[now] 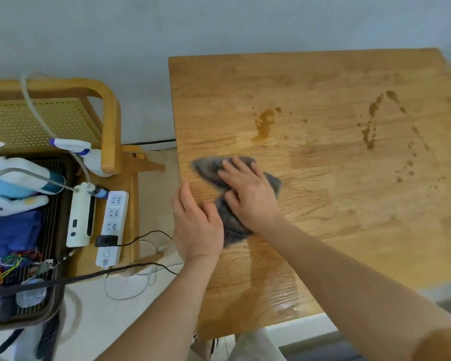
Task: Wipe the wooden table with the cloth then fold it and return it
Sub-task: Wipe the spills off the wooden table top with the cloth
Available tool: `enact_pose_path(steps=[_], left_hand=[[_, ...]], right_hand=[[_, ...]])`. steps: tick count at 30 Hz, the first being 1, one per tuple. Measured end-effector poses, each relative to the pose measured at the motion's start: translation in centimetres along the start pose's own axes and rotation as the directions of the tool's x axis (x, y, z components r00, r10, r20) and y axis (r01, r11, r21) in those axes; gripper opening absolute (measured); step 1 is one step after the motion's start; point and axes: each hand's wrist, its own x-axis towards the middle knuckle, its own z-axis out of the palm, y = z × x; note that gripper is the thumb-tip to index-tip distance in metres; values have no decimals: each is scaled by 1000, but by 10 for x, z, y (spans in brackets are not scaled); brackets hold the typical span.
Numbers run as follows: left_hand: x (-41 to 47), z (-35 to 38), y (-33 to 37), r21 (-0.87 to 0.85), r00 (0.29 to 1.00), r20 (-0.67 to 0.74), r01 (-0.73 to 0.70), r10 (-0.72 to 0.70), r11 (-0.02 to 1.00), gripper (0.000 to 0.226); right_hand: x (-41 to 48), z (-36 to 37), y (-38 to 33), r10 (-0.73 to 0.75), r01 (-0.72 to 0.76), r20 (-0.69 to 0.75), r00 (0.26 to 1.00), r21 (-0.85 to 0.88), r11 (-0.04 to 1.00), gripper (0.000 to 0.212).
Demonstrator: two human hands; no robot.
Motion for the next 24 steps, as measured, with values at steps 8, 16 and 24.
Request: enact_pose_path(steps=[8,16,24], left_hand=[[1,-4,-3,-73,1000,20,14,-12,997,48],[4,-1,-2,-51,1000,8,1,0,999,48],[3,-6,0,-16,999,46,-26,27,1000,51]], right_hand=[[-76,-39,-16,299,-289,-43,953,156,945,35],[-67,13,-25,285,-291,-70,956,-101,951,50],[-13,-15,-7,60,-61,10,998,27,998,61]])
